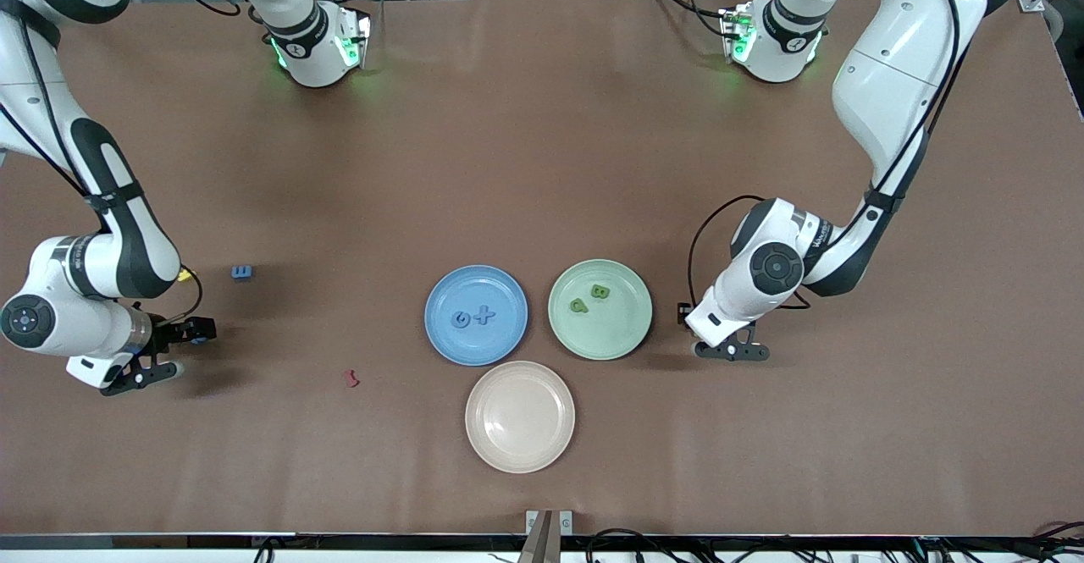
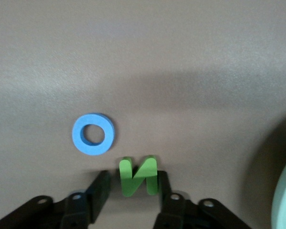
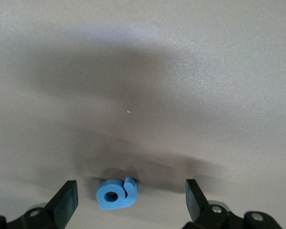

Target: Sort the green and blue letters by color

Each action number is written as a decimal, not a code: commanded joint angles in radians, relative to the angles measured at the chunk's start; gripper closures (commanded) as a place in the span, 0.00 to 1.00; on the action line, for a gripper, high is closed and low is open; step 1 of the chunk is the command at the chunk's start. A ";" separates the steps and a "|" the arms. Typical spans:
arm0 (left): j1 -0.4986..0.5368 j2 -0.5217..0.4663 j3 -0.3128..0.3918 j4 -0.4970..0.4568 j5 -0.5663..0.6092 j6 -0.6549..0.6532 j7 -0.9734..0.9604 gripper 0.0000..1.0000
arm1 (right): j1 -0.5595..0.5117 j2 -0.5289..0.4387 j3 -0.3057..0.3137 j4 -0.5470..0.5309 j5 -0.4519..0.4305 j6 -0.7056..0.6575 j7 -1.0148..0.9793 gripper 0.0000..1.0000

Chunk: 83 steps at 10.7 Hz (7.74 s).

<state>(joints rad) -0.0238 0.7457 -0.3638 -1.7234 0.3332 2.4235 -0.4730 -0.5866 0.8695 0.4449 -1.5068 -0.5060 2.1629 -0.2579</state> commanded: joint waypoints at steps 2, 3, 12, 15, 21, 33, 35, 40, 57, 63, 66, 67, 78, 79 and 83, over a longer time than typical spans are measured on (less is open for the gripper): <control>-0.004 0.018 0.006 0.018 0.046 0.005 -0.003 1.00 | -0.021 -0.029 0.018 -0.071 -0.020 0.040 0.057 0.00; -0.004 0.018 0.006 0.019 0.046 0.005 -0.001 1.00 | -0.021 -0.030 0.018 -0.079 -0.020 0.043 0.078 0.00; -0.067 -0.115 -0.009 0.033 0.033 -0.050 -0.027 1.00 | -0.024 -0.030 0.035 -0.073 -0.019 0.028 0.081 1.00; -0.107 -0.180 -0.018 0.062 0.026 -0.133 -0.027 1.00 | -0.016 -0.036 0.078 -0.030 -0.011 -0.069 0.101 1.00; -0.229 -0.132 -0.090 0.132 -0.048 -0.167 -0.255 1.00 | 0.004 -0.035 0.276 0.030 -0.020 -0.290 0.449 1.00; -0.101 -0.177 -0.057 0.055 0.078 -0.228 -0.078 0.00 | 0.419 -0.009 0.270 0.033 0.157 -0.175 1.262 1.00; -0.004 -0.302 -0.073 -0.089 0.054 -0.233 -0.009 0.00 | 0.465 -0.003 0.270 0.042 0.170 -0.140 1.353 1.00; 0.361 -0.445 -0.234 -0.383 -0.040 -0.195 -0.009 0.00 | 0.545 0.014 0.230 0.036 0.170 -0.055 1.445 0.90; 0.335 -0.184 -0.228 -0.395 0.185 0.095 -0.248 0.24 | 0.004 -0.021 0.225 0.116 -0.008 -0.460 0.487 0.00; 0.314 -0.169 -0.212 -0.381 0.210 0.089 -0.248 0.25 | -0.270 -0.029 0.391 -0.156 -0.124 -0.351 0.489 0.00; 0.312 -0.169 -0.202 -0.383 0.219 0.089 -0.248 0.39 | -0.275 -0.029 0.414 -0.205 -0.123 -0.342 0.584 0.00; 0.312 -0.167 -0.202 -0.381 0.219 0.089 -0.248 0.41 | -0.275 -0.029 0.428 -0.232 -0.123 -0.328 0.630 0.00; 0.227 -0.262 -0.219 -0.291 0.231 0.045 -0.245 1.00 | -0.355 -0.021 0.429 -0.372 -0.206 -0.153 0.631 0.00; 0.172 -0.259 -0.219 -0.239 0.231 0.043 -0.245 1.00 | -0.361 -0.023 0.429 -0.371 -0.206 -0.156 0.629 0.00; 0.007 -0.160 -0.221 -0.067 0.201 0.043 -0.297 1.00 | -0.401 -0.026 0.433 -0.395 -0.206 -0.166 0.597 0.00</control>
<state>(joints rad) 0.0594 0.5093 -0.5898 -1.8863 0.5314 2.4856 -0.7173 -0.9388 0.8624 0.8586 -1.8558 -0.6919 1.9911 0.3574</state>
